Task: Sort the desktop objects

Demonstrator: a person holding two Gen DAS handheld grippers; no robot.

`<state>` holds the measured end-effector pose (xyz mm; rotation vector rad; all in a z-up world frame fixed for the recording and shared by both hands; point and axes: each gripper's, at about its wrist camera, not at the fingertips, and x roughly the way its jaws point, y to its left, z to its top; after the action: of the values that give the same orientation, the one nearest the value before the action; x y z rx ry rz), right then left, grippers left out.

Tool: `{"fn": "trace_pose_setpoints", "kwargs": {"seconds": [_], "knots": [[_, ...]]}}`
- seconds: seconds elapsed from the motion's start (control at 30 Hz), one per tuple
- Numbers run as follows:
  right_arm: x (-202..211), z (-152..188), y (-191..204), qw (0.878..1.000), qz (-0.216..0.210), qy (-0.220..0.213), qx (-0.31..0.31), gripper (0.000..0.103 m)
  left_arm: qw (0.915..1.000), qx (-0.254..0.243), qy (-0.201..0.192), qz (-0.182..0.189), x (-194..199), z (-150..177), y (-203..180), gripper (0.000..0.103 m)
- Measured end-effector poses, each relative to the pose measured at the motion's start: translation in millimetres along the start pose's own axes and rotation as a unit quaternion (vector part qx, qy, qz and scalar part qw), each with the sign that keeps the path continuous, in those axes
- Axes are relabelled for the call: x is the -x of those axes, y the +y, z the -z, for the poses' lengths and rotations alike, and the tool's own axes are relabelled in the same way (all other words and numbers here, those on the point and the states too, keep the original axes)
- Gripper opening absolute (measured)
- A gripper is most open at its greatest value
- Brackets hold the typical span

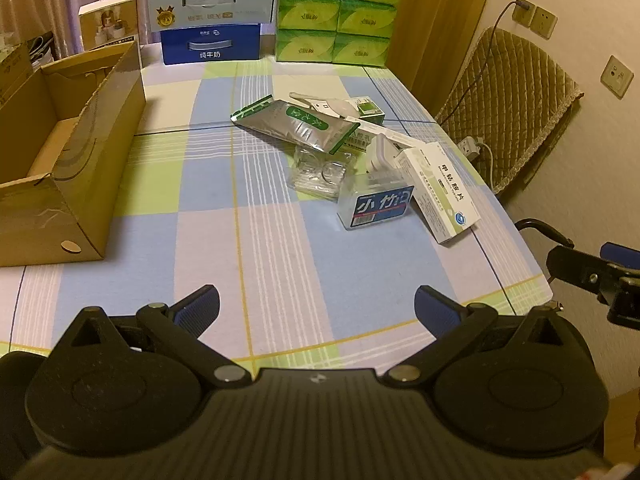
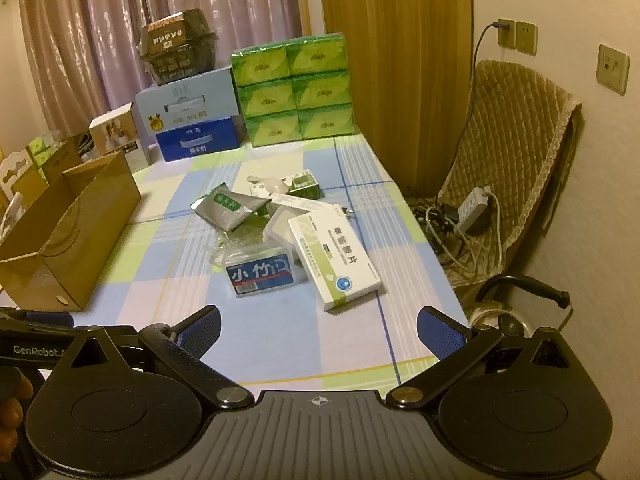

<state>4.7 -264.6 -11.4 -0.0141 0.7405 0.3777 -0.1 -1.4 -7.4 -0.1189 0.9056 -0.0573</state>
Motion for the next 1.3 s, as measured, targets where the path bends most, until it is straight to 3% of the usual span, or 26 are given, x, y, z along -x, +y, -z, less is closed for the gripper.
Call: {"fn": "trace_pose_setpoints", "kwargs": {"seconds": [1.3], "knots": [[-61,-15,-11,0.997,0.010,0.037,0.064,0.101,0.9997,-0.007,0.018,-0.012,-30,-8,8,0.102]]}}
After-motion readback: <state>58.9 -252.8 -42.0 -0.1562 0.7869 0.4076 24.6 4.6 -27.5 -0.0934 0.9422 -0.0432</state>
